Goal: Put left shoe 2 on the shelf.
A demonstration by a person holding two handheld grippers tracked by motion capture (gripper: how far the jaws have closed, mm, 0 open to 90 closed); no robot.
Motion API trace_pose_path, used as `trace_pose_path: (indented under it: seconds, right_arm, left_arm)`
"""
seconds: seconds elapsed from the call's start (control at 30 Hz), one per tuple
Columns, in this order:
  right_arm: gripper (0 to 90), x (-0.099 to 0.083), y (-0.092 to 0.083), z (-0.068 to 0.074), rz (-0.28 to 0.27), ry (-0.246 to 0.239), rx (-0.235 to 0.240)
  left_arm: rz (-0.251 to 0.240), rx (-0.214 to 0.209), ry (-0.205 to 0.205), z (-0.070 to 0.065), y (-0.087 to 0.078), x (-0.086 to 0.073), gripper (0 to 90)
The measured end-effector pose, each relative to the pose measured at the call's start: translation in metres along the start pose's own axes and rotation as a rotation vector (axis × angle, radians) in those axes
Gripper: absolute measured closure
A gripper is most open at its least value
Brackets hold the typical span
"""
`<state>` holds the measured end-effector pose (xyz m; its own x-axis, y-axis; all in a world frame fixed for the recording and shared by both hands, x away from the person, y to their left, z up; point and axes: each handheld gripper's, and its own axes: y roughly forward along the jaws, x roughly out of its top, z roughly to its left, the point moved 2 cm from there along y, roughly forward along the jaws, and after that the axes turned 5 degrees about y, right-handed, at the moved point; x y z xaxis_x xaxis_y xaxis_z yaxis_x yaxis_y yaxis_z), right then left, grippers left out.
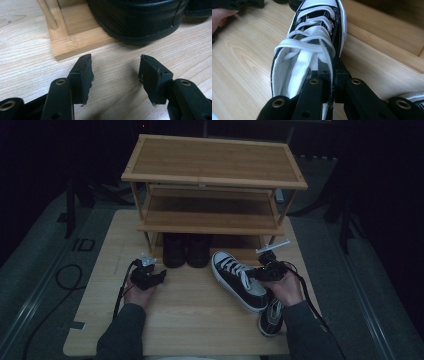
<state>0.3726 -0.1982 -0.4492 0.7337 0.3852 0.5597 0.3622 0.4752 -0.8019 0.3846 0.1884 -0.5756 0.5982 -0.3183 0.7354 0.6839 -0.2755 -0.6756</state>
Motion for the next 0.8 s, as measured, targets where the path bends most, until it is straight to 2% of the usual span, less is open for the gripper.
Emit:
trace_pose_path:
  seconds: [0.4,0.8]
  right_arm:
    - [87.8,0.009,-0.016,0.006,-0.034,-0.024,0.035]
    - [87.8,0.02,-0.026,0.013,-0.04,-0.057,0.077]
  left_arm:
    - [0.0,0.0,0.0,0.0,0.0,0.0,44.9]
    - [0.0,0.0,0.0,0.0,0.0,0.0,44.9]
